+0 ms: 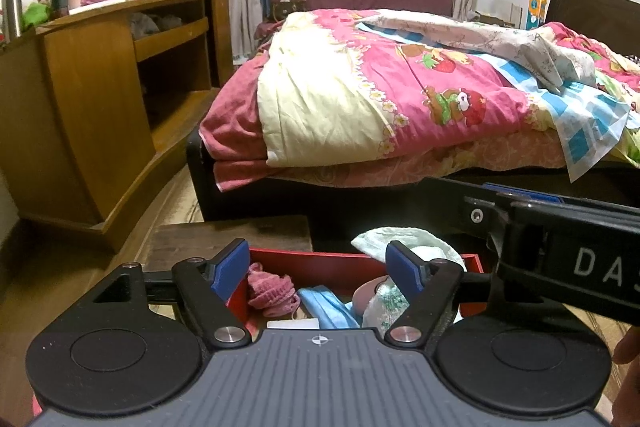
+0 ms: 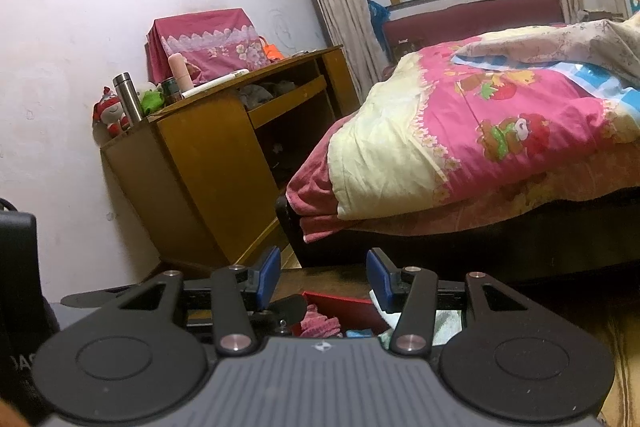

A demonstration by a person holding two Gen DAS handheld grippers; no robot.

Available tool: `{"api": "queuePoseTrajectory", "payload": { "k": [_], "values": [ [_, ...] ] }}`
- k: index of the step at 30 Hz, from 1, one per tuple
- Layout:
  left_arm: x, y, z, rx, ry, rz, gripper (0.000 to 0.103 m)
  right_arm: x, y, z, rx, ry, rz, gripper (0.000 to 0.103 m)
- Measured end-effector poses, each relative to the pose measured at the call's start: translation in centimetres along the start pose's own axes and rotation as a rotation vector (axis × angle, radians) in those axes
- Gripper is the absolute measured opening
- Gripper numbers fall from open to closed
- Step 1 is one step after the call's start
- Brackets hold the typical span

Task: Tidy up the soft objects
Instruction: 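Raise both open grippers away from the red box, then grasp the white sponge block with the left gripper while the right gripper grasps the cream teddy bear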

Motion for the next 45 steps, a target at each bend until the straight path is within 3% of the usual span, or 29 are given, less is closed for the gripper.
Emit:
{"api": "queuePoseTrajectory", "payload": {
  "k": [13,25,37,45],
  "values": [
    [-0.7,-1.8,-2.6,0.006,-0.015,-0.047,0.076,-0.2,0.1,-2.1,-0.001,0.004,0.017,0.022],
    [-3.1,-1.4,-3.7,0.01,-0.052,-0.011,0.076,-2.3,-0.1,-3.1,-0.009,-0.048,0.012,0.022],
    [-7.9,-2.3,-5.5,0.021,-0.132,0.016,0.076,-7.1,0.2,-4.9,-0.014,-0.143,0.042,0.022],
    [-9.4,-2.4,-6.6,0.009,-0.154,0.028,0.076,-9.3,-0.3,-5.5,-0.002,-0.189,0.052,0.022]
  ]
}}
Point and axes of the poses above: each gripper's, at about its wrist camera, not at the fingertips, and z roughly the way its jaws point, y to its right, x to its top, the point moved 9 cm from there along z, roughly the way its jaws point, and after that the axes turned 8 degrees about -z, right-handed, at the moved point
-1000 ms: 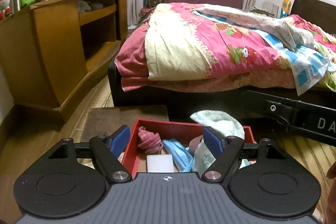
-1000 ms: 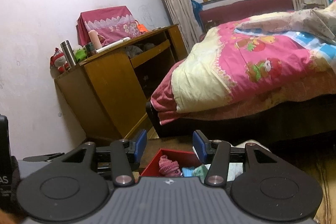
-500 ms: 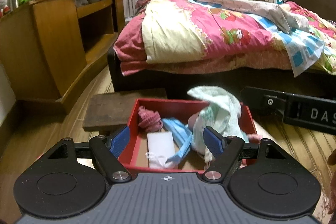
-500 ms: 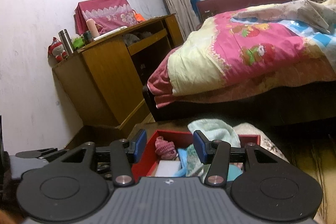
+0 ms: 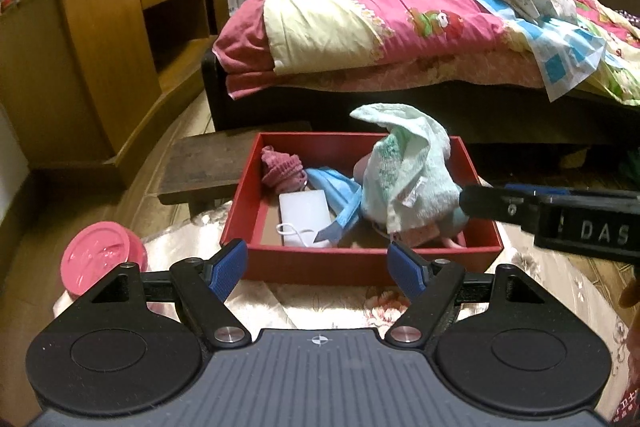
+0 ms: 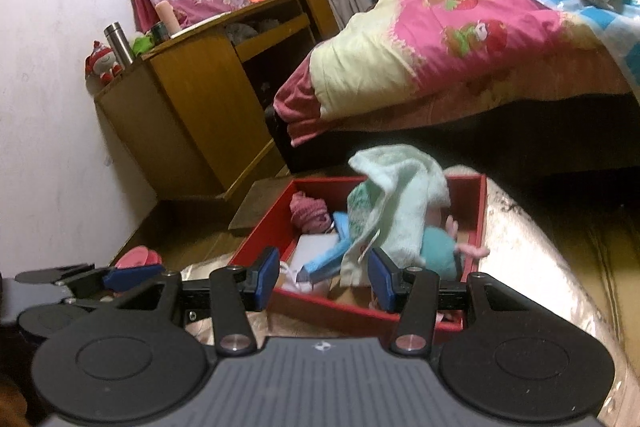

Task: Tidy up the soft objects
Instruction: 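Grasp the white sponge block with the left gripper while the right gripper grasps the cream teddy bear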

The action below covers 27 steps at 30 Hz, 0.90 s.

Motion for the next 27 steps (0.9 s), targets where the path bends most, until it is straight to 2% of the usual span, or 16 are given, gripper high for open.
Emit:
{"api": "queuePoseTrajectory", "payload": {
  "k": [4,11,19,22,27],
  "values": [
    [-1.0,-1.1,-0.7,-0.014,-0.02,-0.021,0.076,-2.0,-0.4,-0.3,0.012,-0.04,0.011,0.023],
    [-3.7,-2.8,-1.2,-0.028,-0.087,-0.032,0.076,-7.4,-2.5,0.3,0.049,-0.182,-0.024,0.027],
    [-4.0,-3.9,-1.7,-0.038,-0.088,-0.036,0.076,-15.6,-6.4,2.0,0.118,-0.443,-0.057,0.033],
    [-3.5,-4.4,-2.0,-0.061,-0.082,-0.059,0.076,-16.9,-6.8,2.4,0.125,-0.476,-0.029,0.044],
    [-3.1,-4.8,-1.7,-0.068,-0.087,-0.076,0.077,-17.9,-7.9,3.8,0.142,-0.508,-0.03,0.051]
  ]
}}
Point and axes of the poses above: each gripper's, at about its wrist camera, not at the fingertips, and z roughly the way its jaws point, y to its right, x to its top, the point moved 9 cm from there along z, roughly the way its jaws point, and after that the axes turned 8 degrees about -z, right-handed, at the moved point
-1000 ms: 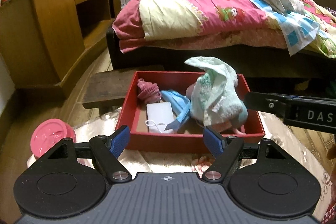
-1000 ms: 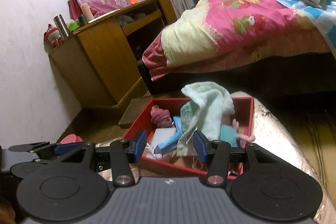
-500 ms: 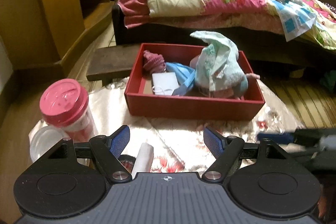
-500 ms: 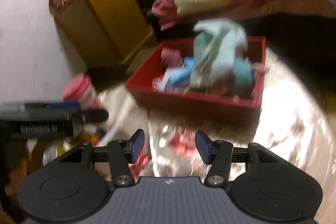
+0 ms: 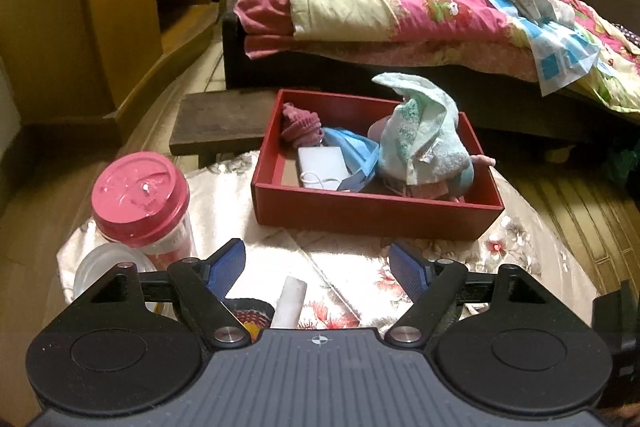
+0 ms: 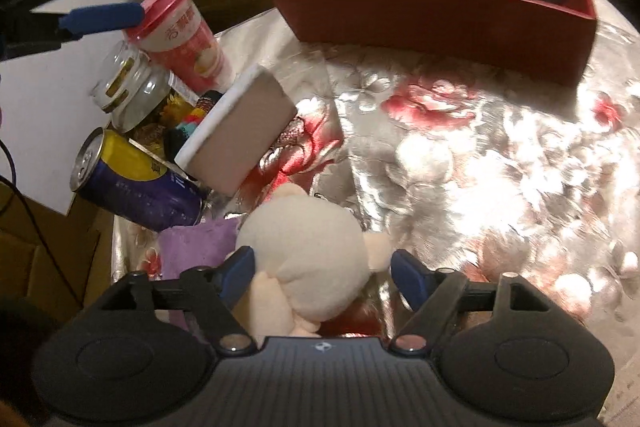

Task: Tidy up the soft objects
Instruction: 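Grasp the white sponge block with the left gripper while the right gripper grasps the cream teddy bear, then lift the sponge block and teddy bear and carry both toward the red box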

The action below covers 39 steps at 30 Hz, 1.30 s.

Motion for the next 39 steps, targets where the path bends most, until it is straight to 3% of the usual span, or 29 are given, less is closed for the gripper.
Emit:
{"api": "queuePoseTrajectory", "payload": {
  "k": [5,8,10,13,15,17,19,26,28,29,31,39],
  "values": [
    [-1.2,1.3,2.7,-0.003,-0.087,0.043,0.078,0.0,-1.0,1.4,0.035,-0.011,-0.011,0.051],
    [-1.5,1.6,4.8,0.036,-0.121,0.068,0.078,0.2,-1.3,1.8,0.057,-0.012,-0.012,0.048],
    [-1.4,1.3,6.1,0.066,-0.133,0.081,0.078,0.4,-1.4,1.7,0.093,-0.011,0.001,0.027],
    [-1.5,0.6,8.0,0.104,-0.166,0.078,0.077,0.5,-1.3,1.7,0.122,-0.019,0.029,0.026],
    [-2.0,0.2,9.1,0.116,-0.204,0.069,0.07,0.5,-1.1,1.5,0.128,-0.02,0.04,0.025],
    [-2.4,0.3,9.7,0.099,-0.238,0.065,0.053,0.5,-0.7,0.9,0.135,-0.015,0.05,0.024],
    [-2.6,0.6,9.9,0.093,-0.253,0.071,0.043,0.6,-0.4,0.5,0.135,-0.009,0.052,0.024],
    [-4.8,-0.2,11.6,0.162,-0.351,0.113,0.042,0.4,0.8,0.3,0.166,-0.026,0.122,0.024],
    [-5.2,-0.6,11.9,0.177,-0.369,0.11,0.034,0.4,1.0,0.3,0.168,-0.028,0.127,0.024],
    [-5.2,-0.7,11.9,0.184,-0.37,0.108,0.025,0.5,1.0,0.3,0.168,-0.028,0.126,0.024],
    [-5.1,-0.9,11.5,0.174,-0.367,0.095,0.018,0.6,1.0,0.0,0.172,-0.021,0.13,0.024],
    [-4.9,0.0,10.2,0.138,-0.338,0.095,0.018,2.1,2.1,-1.5,0.155,0.04,0.14,0.024]
  ]
}}
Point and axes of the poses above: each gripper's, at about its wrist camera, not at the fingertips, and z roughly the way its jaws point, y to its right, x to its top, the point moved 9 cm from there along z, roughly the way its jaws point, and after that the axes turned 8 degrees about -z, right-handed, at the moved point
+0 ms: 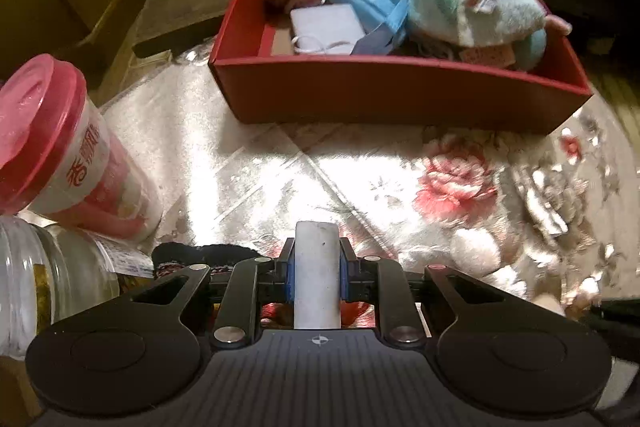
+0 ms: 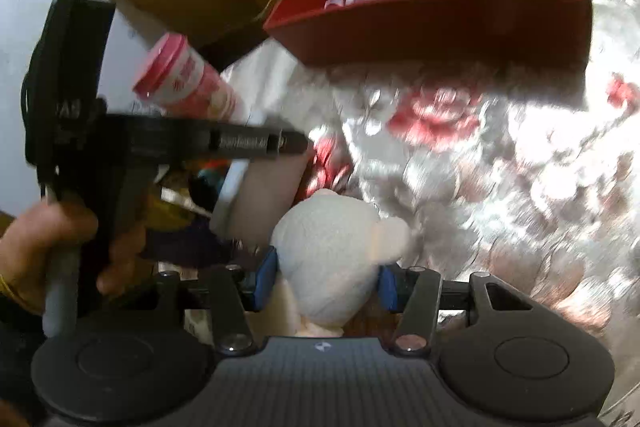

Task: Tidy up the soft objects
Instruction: 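Lift the sponge block and teddy bear and carry both toward the red box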

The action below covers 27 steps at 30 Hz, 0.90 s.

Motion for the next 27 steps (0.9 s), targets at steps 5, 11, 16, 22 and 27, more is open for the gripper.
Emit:
{"api": "queuePoseTrajectory", "payload": {
  "k": [5,11,16,22,27],
  "values": [
    [0.2,0.7,-0.8,-0.017,0.019,0.004,0.018,1.7,1.7,-1.7,-0.051,0.059,0.021,0.024],
    [-0.3,1.6,-1.2,-0.037,0.02,0.021,0.018,3.3,3.1,-3.1,-0.107,0.111,0.031,0.024],
    [0.0,2.2,-2.5,-0.066,0.058,0.026,0.018,4.4,3.8,-4.4,-0.129,0.165,0.038,0.023],
    [0.7,2.7,-4.1,-0.089,0.114,0.021,0.018,5.8,4.1,-6.0,-0.156,0.232,0.034,0.023],
    [1.4,3.0,-5.2,-0.113,0.155,0.019,0.018,7.0,3.7,-7.2,-0.173,0.282,0.013,0.023]
  ]
}}
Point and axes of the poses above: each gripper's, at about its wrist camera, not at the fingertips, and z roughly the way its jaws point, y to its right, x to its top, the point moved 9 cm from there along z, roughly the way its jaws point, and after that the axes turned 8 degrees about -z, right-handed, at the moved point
